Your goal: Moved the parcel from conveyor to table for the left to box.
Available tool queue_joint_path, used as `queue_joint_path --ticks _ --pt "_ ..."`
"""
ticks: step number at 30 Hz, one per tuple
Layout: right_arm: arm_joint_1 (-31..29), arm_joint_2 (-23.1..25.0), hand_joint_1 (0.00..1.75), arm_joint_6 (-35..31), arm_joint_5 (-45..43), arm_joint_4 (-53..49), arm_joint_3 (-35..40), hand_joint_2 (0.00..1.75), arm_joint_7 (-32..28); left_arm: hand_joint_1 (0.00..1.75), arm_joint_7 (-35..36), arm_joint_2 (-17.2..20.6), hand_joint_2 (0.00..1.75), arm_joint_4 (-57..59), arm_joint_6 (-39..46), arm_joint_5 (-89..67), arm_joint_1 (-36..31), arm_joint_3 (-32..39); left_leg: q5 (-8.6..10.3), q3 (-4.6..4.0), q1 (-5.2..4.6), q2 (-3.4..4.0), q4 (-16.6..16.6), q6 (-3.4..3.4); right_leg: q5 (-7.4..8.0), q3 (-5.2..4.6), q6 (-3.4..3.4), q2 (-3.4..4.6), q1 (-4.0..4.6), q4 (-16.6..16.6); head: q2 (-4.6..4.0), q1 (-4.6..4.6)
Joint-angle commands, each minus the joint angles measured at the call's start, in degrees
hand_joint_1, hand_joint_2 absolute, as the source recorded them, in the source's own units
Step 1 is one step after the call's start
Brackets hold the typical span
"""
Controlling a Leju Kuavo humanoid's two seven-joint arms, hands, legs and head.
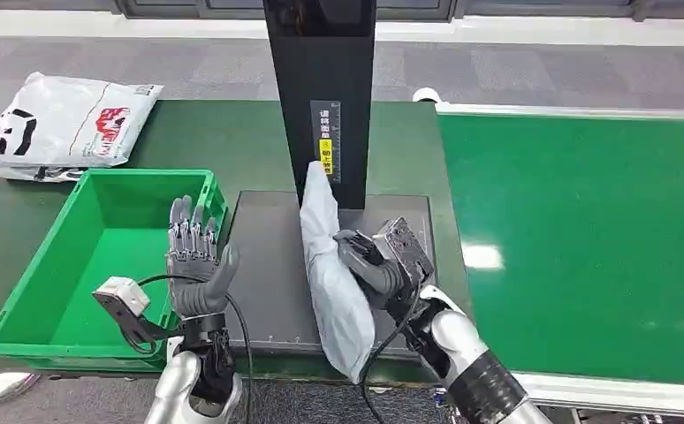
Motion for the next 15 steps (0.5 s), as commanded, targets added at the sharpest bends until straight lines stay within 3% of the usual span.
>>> queue_joint_path --ticks 1,10,15 --pt "-5.6 0.7 0.00 0.2 -0.3 13.8 1.3 1.75 -0.9 0.00 -0.2 2.4 1.75 5.6 0.5 0.6 -3.6 -2.1 0.09 0.08 0.02 0.02 -0.1 -0.01 0.09 0.07 -0.04 0.07 0.02 -0.1 0.00 0.00" --pt "-11.6 2.6 0.00 -3.5 -0.3 26.4 -7.5 1.75 -3.5 0.00 -1.0 1.8 1.75 9.1 -0.5 0.7 -6.7 -1.1 0.12 0.03 -0.01 -0.04 -0.1 -0.02 0.10 0.00 -0.04 0.01 -0.01 -0.1 0.00 0.02" --pt "-11.8 2.6 0.00 -3.4 -0.4 27.0 -8.2 1.75 -3.7 0.00 -1.1 1.7 1.75 9.3 -0.5 0.7 -6.8 -1.2 0.14 0.03 0.02 -0.01 -0.1 -0.03 0.15 0.01 -0.06 0.06 0.02 -0.1 0.00 0.00"
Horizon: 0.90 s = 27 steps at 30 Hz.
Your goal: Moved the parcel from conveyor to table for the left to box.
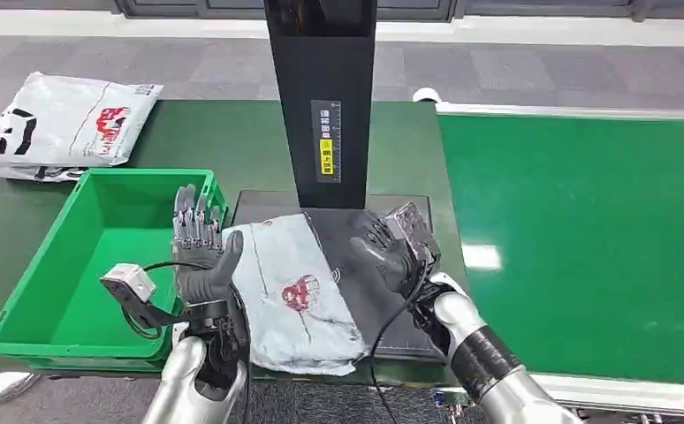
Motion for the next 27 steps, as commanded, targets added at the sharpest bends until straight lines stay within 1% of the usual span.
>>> queue_joint_path --ticks 1,11,13,17,18,19,20,21,22,23,24,25,26,27 --pt "-4.9 1.1 0.00 -0.1 -0.4 10.9 -5.4 1.75 -0.3 0.00 -0.1 1.6 1.75 5.6 -0.3 0.0 -3.3 -1.2 0.14 0.05 0.05 -0.05 -0.2 0.00 0.15 0.07 -0.09 0.02 0.05 -0.2 0.00 0.00" --pt "-5.0 0.9 0.00 -0.1 0.1 11.4 -6.3 1.75 -0.6 0.00 -0.1 1.6 1.75 5.6 -0.4 -0.1 -3.2 -1.2 0.14 0.07 0.05 -0.02 -0.2 -0.01 0.15 0.05 -0.09 0.06 0.06 -0.2 0.00 0.00" --pt "-5.0 0.8 0.00 -0.5 -0.7 11.7 -8.4 1.75 -0.9 0.00 -0.2 1.7 1.75 5.7 -0.5 -0.2 -3.4 -1.4 0.12 0.02 0.04 -0.02 -0.1 0.00 0.13 0.01 -0.07 0.04 0.05 -0.1 0.00 0.00" --pt "-4.4 -1.1 0.00 0.2 -2.2 9.2 -13.5 1.75 -2.5 0.00 -0.5 2.1 1.75 4.8 -0.4 -0.4 -2.5 -1.2 0.14 -0.01 0.04 -0.14 -0.1 0.00 0.12 0.04 -0.06 -0.08 0.05 -0.1 0.00 0.00" --pt "-3.6 -1.7 0.00 -0.5 -1.1 5.4 -14.7 1.75 -4.7 0.00 -0.9 2.0 1.75 4.0 0.1 -0.6 -1.7 -0.8 0.20 0.02 0.08 -0.17 -0.2 0.01 0.20 0.09 -0.08 -0.08 0.09 -0.3 0.00 -0.02" --pt "-2.4 -2.7 0.00 -2.6 1.3 -0.1 -15.0 1.75 -7.2 0.00 -1.2 2.0 1.75 3.0 0.8 -0.7 -0.8 -0.3 0.09 -0.03 0.01 -0.12 0.0 0.01 0.07 0.00 -0.04 -0.07 0.01 -0.1 0.00 0.00" --pt "1.0 -4.1 0.00 -5.9 4.2 -11.4 -15.9 1.75 -7.6 0.00 -1.6 2.1 1.75 1.1 1.7 -0.9 1.1 0.5 0.12 -0.02 0.05 -0.13 -0.1 0.01 0.12 0.03 -0.06 -0.06 0.06 -0.2 0.00 -0.02" --pt "2.8 -4.9 0.00 -6.2 4.7 -17.4 -16.3 1.75 -3.7 0.00 -1.3 2.4 1.75 0.4 1.9 -0.9 1.7 0.4 0.04 -0.09 0.01 -0.07 0.0 0.01 0.04 -0.09 -0.03 -0.03 0.01 0.0 0.00 0.00" --pt "6.8 -5.7 0.00 -9.5 7.4 -26.7 -17.5 1.75 -9.2 0.00 -2.4 3.4 1.75 0.0 5.5 -7.0 2.6 -0.8 0.04 -0.09 0.01 -0.07 0.0 0.01 0.04 -0.08 -0.04 -0.03 0.02 0.0 0.00 -0.02" --pt "12.8 -6.5 0.00 -12.8 8.9 -39.6 -19.0 1.75 -10.7 0.00 -0.8 4.9 1.75 0.0 9.7 -18.2 3.3 -3.8 0.04 -0.05 0.04 -0.13 -0.1 0.00 0.03 -0.01 -0.06 -0.07 0.05 -0.1 0.00 0.00" --pt "16.3 -6.3 0.00 -16.0 11.1 -47.3 -20.3 1.75 -12.1 0.00 2.7 6.2 1.75 1.7 13.0 -29.7 2.8 -6.4 0.05 -0.04 0.05 -0.15 -0.1 0.00 0.04 0.01 -0.06 -0.08 0.06 -0.2 0.00 -0.02" --pt "22.0 -3.2 0.00 -21.2 12.2 -57.8 -23.5 1.75 -15.6 0.00 12.1 5.4 1.75 2.2 14.9 -50.3 1.9 -8.5 0.02 -0.06 0.03 -0.23 0.0 -0.01 -0.03 -0.01 -0.06 -0.17 0.04 -0.1 0.00 -0.02" --pt "24.5 -2.5 0.00 -22.7 12.9 -62.8 -24.1 1.75 -14.6 0.00 16.0 5.0 1.75 2.7 13.7 -59.4 1.0 -9.1 0.03 -0.02 0.07 -0.52 -0.1 -0.02 -0.10 0.16 -0.08 -0.45 0.08 -0.2 0.00 -0.02" --pt "26.7 -1.6 0.00 -25.2 13.4 -65.9 -25.1 1.75 -15.0 0.00 23.5 5.0 1.75 4.7 10.2 -73.4 -1.0 -10.3 0.05 -0.10 0.01 -0.51 0.0 -0.04 -0.11 -0.04 -0.07 -0.46 0.02 -0.1 0.00 -0.02"
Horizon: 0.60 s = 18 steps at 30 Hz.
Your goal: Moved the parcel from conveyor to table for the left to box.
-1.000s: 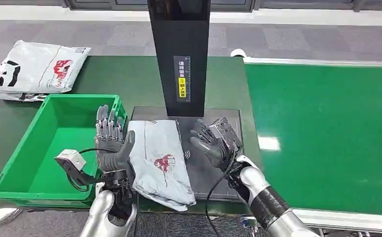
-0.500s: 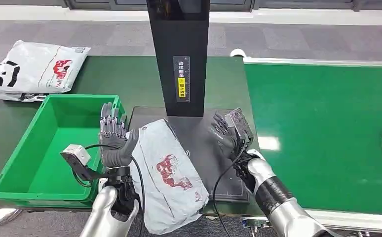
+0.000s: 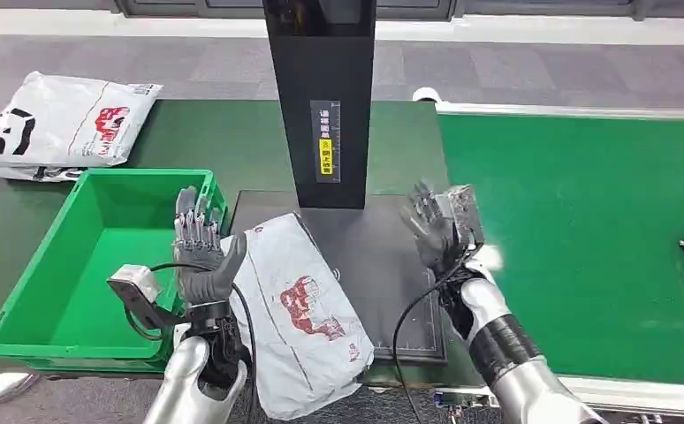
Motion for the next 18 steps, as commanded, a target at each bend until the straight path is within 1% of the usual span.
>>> queue_joint_path --ticks 1,2,3,4,5,6,7,8,9,10,11,12,13,15,16,17,18 --pt "26.3 0.0 0.00 -18.9 7.1 -61.5 -15.1 1.75 -7.4 0.00 28.2 5.2 1.75 5.7 0.6 -76.2 -4.3 -12.1 0.02 -0.08 0.10 -0.77 -0.1 -0.02 -0.20 0.21 -0.09 -0.69 0.10 -0.2 0.00 0.00" --pt "26.6 -0.3 0.00 -18.8 6.3 -61.2 -15.4 1.75 -8.1 0.00 28.1 4.6 1.75 6.5 0.2 -76.5 -4.9 -11.4 0.05 -0.17 0.02 -0.74 0.0 -0.01 -0.19 0.05 -0.07 -0.67 0.03 0.0 0.00 0.00" --pt "26.7 -0.2 0.00 -18.1 3.8 -59.2 -16.4 1.75 -9.7 0.00 32.9 6.7 1.75 11.8 -6.0 -88.0 -8.9 -14.2 0.10 -0.18 0.07 -1.05 -0.1 -0.01 -0.23 0.18 -0.06 -0.96 0.08 -0.1 0.00 0.00" --pt "26.3 -0.2 0.00 -17.4 2.9 -57.7 -17.0 1.75 -10.7 0.00 32.7 6.6 1.75 14.7 -6.3 -91.1 -10.3 -13.7 0.08 -0.20 0.05 -0.97 0.0 0.00 -0.23 0.15 -0.08 -0.88 0.06 -0.1 0.00 0.02" --pt "26.0 -0.5 0.00 -16.1 1.7 -55.8 -17.2 1.75 -10.5 0.00 34.9 7.6 1.75 18.8 -11.1 -96.7 -12.7 -14.7 0.10 -0.13 0.05 -1.08 -0.1 0.03 -0.24 0.29 -0.07 -0.97 0.05 -0.2 0.00 0.02" --pt "25.2 -0.5 0.00 -14.3 0.5 -52.9 -17.9 1.75 -11.3 0.00 34.8 8.7 1.75 23.5 -13.0 -100.4 -15.0 -14.6 0.09 -0.13 0.03 -1.03 -0.2 0.04 -0.21 0.33 -0.03 -0.95 0.03 -0.2 0.00 0.02" --pt "25.0 -0.9 0.00 -12.6 -0.8 -51.1 -18.0 1.75 -11.2 0.00 35.2 10.2 1.75 27.6 -16.3 -104.1 -17.1 -16.2 0.14 -0.05 0.06 -0.77 -0.3 0.02 -0.07 0.35 -0.05 -0.68 0.06 -0.3 0.00 0.02" --pt "24.8 -0.7 0.00 -11.8 -1.4 -49.3 -18.5 1.75 -12.2 0.00 34.2 11.2 1.75 30.4 -15.6 -104.1 -18.0 -16.0 0.19 -0.01 0.09 -0.69 -0.3 0.01 0.02 0.37 -0.05 -0.60 0.09 -0.4 0.00 0.02" --pt "24.5 -0.5 0.00 -10.8 -2.1 -48.1 -18.8 1.75 -12.4 0.00 38.2 14.2 1.75 33.8 -18.1 -104.1 -20.4 -22.7 0.07 -0.05 0.04 -0.35 -0.2 0.00 -0.06 0.18 -0.04 -0.35 0.03 -0.2 0.00 0.02" --pt "24.4 0.0 0.00 -10.4 -2.1 -47.4 -19.0 1.75 -12.8 0.00 38.5 15.3 1.75 36.9 -17.4 -104.1 -21.4 -24.6 0.18 0.02 0.04 -0.23 -0.3 -0.02 0.12 0.20 -0.11 -0.22 0.03 -0.3 0.00 0.04" --pt "24.1 0.3 0.00 -10.0 -2.2 -46.8 -19.0 1.75 -12.8 0.00 36.6 15.9 1.75 38.8 -18.0 -104.1 -21.7 -24.9 0.03 0.00 0.03 0.02 -0.2 -0.03 0.08 0.06 -0.10 -0.04 0.02 -0.1 0.00 0.02" --pt "23.9 0.3 0.00 -9.9 -2.2 -46.4 -18.8 1.75 -12.8 0.00 34.8 16.1 1.75 40.4 -17.7 -104.0 -21.9 -24.4 0.21 0.07 0.08 0.01 -0.4 -0.07 0.26 0.12 -0.18 -0.01 0.08 -0.3 0.00 0.02" --pt "23.5 0.3 0.00 -9.6 -2.5 -45.8 -18.6 1.75 -12.6 0.00 31.3 17.2 1.75 42.2 -18.5 -104.0 -22.6 -25.4 0.09 0.04 0.02 0.17 -0.2 -0.04 0.19 0.01 -0.14 0.08 0.02 -0.1 0.00 0.00" --pt "23.4 0.3 0.00 -9.2 -2.7 -45.3 -18.5 1.75 -12.4 0.00 28.4 18.3 1.75 43.7 -18.6 -103.6 -23.4 -26.1 0.23 0.18 0.01 0.15 -0.2 -0.07 0.22 0.18 -0.13 0.10 0.03 -0.2 0.00 0.02" --pt "23.3 0.3 0.00 -8.7 -2.9 -44.7 -18.5 1.75 -12.1 0.00 23.8 19.2 1.75 45.6 -20.0 -102.0 -24.9 -27.7 0.38 0.25 0.06 0.19 -0.4 -0.05 0.39 0.27 -0.17 0.17 0.08 -0.4 0.00 0.00" --pt "23.2 0.4 0.00 -8.6 -2.9 -44.4 -18.6 1.75 -12.1 0.00 22.7 19.8 1.75 46.2 -20.1 -101.4 -25.5 -28.0 0.25 0.37 0.02 0.18 -0.3 0.01 0.22 0.41 -0.13 0.10 0.02 -0.1 0.00 0.00" --pt "23.1 0.4 0.00 -8.3 -2.8 -44.2 -18.7 1.75 -12.2 0.00 20.2 20.1 1.75 47.1 -21.1 -100.5 -26.5 -29.0 0.33 0.47 0.05 0.27 -0.4 -0.03 0.33 0.49 -0.17 0.22 0.05 -0.2 0.00 0.02"
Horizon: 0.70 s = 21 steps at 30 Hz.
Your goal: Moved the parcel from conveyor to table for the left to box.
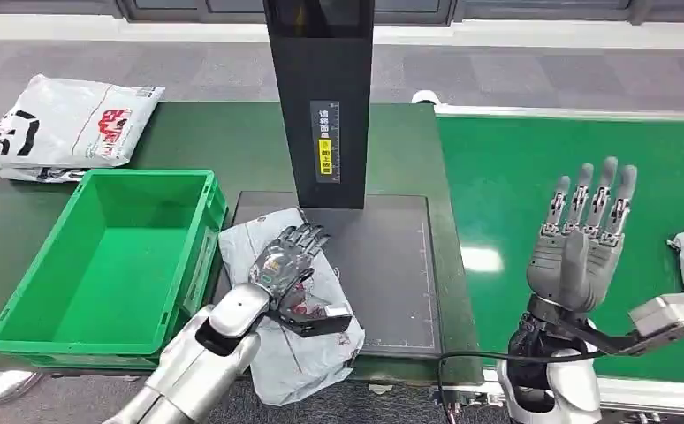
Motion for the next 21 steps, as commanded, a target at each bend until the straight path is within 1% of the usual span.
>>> queue_joint_path --ticks 1,2,3,4,6,7,8,9,10,11,12,13,14,15,16,17,18,19,20,21 --pt "-0.9 0.9 0.00 2.0 -0.8 4.8 -4.7 1.75 0.4 0.00 -14.5 9.7 1.75 22.2 -5.3 2.3 -10.0 -13.4 0.26 0.13 0.08 0.22 -0.4 -0.05 0.34 0.15 -0.12 0.32 0.09 -0.3 0.00 0.00" --pt "-1.0 1.0 0.00 2.3 -0.7 4.8 -5.0 1.75 0.3 0.21 -17.6 10.1 1.75 23.4 -7.5 3.1 -11.6 -15.4 -0.09 0.14 0.04 0.20 -0.2 -0.19 0.02 0.47 -0.16 0.26 0.03 -0.1 0.00 0.02" --pt "-1.0 1.1 0.00 2.4 -0.7 4.7 -5.1 1.75 0.3 1.73 -18.9 10.5 1.75 23.9 -8.2 3.6 -12.6 -16.3 -0.02 0.05 0.05 0.20 -0.3 -0.17 0.05 0.41 -0.25 0.27 0.05 -0.1 0.00 0.02" --pt "-0.8 0.8 0.00 2.6 -0.7 4.5 -5.2 1.75 0.2 1.75 -21.7 10.7 1.75 24.8 -10.0 4.6 -14.2 -18.0 0.11 -0.13 0.12 0.34 -0.4 -0.22 0.33 0.18 -0.28 0.42 0.13 -0.3 0.00 0.00" --pt "-0.4 0.3 0.00 3.0 -1.1 4.3 -5.4 1.75 -0.1 1.75 -24.6 10.7 1.75 25.3 -12.2 6.3 -16.7 -19.5 -0.12 0.05 0.08 0.23 -0.2 -0.11 0.15 0.37 -0.29 0.29 0.13 -0.1 0.00 0.02" --pt "-0.3 0.3 0.00 3.1 -1.2 4.2 -5.4 1.75 -0.1 1.75 -24.9 10.7 1.75 25.3 -12.5 6.5 -17.1 -19.7 0.14 -0.35 0.12 0.22 -0.4 -0.13 0.39 -0.02 -0.35 0.29 0.18 -0.2 0.00 0.00" --pt "-0.2 0.2 0.00 3.2 -1.3 4.2 -5.5 1.75 -0.2 1.75 -25.0 10.7 1.75 25.3 -12.8 6.7 -17.4 -20.1 -0.13 0.04 0.11 0.11 -0.2 -0.16 0.05 0.37 -0.39 0.14 0.19 0.0 0.00 0.02" --pt "-0.2 0.2 0.00 3.2 -1.3 4.2 -5.5 1.75 -0.2 1.75 -25.0 10.7 1.75 25.3 -12.8 6.7 -17.4 -20.1 0.06 -0.01 0.12 0.10 -0.3 -0.25 0.21 0.28 -0.45 0.15 0.22 -0.1 0.00 0.02" --pt "-0.2 0.2 0.00 3.2 -1.3 4.2 -5.5 1.75 -0.2 1.75 -25.0 10.7 1.75 25.3 -12.8 6.7 -17.4 -20.1 -0.16 0.42 0.09 0.05 0.0 -0.39 -0.16 0.72 -0.47 0.08 0.23 0.2 0.00 0.00" --pt "-0.2 0.3 0.00 3.1 -1.3 4.2 -5.5 1.75 -0.2 1.75 -24.8 10.7 1.75 25.1 -12.8 7.1 -17.2 -20.5 -0.04 0.21 0.13 0.11 0.0 -0.47 -0.03 0.50 -0.49 0.16 0.27 0.2 0.00 0.02" --pt "-0.2 0.3 0.00 3.1 -1.3 4.2 -5.5 1.75 -0.2 1.75 -24.7 10.7 1.75 25.0 -12.8 7.3 -17.2 -20.7 -0.07 0.48 0.08 0.12 -0.1 -0.51 -0.08 0.70 -0.54 0.16 0.22 0.2 0.00 0.00" --pt "-0.3 0.4 0.00 3.1 -1.3 4.2 -5.5 1.75 -0.2 1.75 -24.6 10.8 1.75 24.9 -12.8 7.5 -17.1 -20.9 0.08 0.38 0.11 0.15 -0.2 -0.57 0.05 0.56 -0.59 0.22 0.26 0.1 0.00 0.02" --pt "-0.3 0.4 0.00 3.1 -1.3 4.3 -5.5 1.75 -0.2 1.75 -24.5 10.8 1.75 24.9 -12.8 7.7 -17.1 -21.1 -0.02 0.72 0.09 0.17 -0.3 -0.55 -0.09 0.85 -0.62 0.21 0.23 0.1 0.00 0.02" --pt "-0.3 0.4 0.00 3.1 -1.3 4.3 -5.5 1.75 -0.2 1.75 -24.5 10.8 1.75 24.9 -12.8 7.7 -17.1 -21.1 0.09 0.63 0.12 0.24 -0.5 -0.58 0.02 0.75 -0.64 0.30 0.25 -0.1 0.00 0.00" --pt "-0.3 0.4 0.00 3.1 -1.3 4.3 -5.5 1.75 -0.2 1.75 -24.5 10.8 1.75 24.9 -12.8 7.7 -17.1 -21.1 -0.09 0.94 0.06 0.21 -0.4 -0.59 -0.18 1.02 -0.62 0.27 0.19 0.0 0.00 0.02" --pt "-0.3 0.4 0.00 3.1 -1.3 4.3 -5.5 1.75 -0.2 1.75 -24.5 10.8 1.75 24.9 -12.8 7.7 -17.1 -21.1 0.00 0.85 0.10 0.22 -0.5 -0.59 -0.07 0.92 -0.63 0.30 0.24 -0.1 0.00 0.02" --pt "-0.3 0.4 0.00 3.1 -1.3 4.3 -5.5 1.75 -0.2 1.75 -24.5 10.8 1.75 24.9 -12.8 7.7 -17.1 -21.1 -0.08 1.10 0.07 0.22 -0.5 -0.60 -0.17 1.04 -0.64 0.29 0.20 0.0 0.00 0.00" --pt "-0.3 0.4 0.00 3.1 -1.3 4.3 -5.5 1.75 -0.2 1.75 -24.5 10.8 1.75 24.9 -12.8 7.7 -17.1 -21.1 0.01 1.07 0.12 0.31 -0.6 -0.60 -0.04 0.97 -0.65 0.41 0.25 -0.2 0.00 0.02" --pt "-0.3 0.4 0.00 3.1 -1.3 4.3 -5.5 1.75 -0.2 1.75 -24.5 10.8 1.75 24.9 -12.8 7.7 -17.1 -21.1 -0.11 1.31 0.07 0.27 -0.5 -0.63 -0.18 1.09 -0.65 0.36 0.19 0.0 0.00 0.02" --pt "-0.3 0.4 0.00 3.1 -1.3 4.3 -5.5 1.75 -0.2 1.75 -24.5 10.8 1.75 24.9 -12.8 7.7 -17.1 -21.1 -0.07 1.24 0.08 0.26 -0.6 -0.63 -0.14 1.05 -0.66 0.36 0.21 -0.1 0.00 0.00"
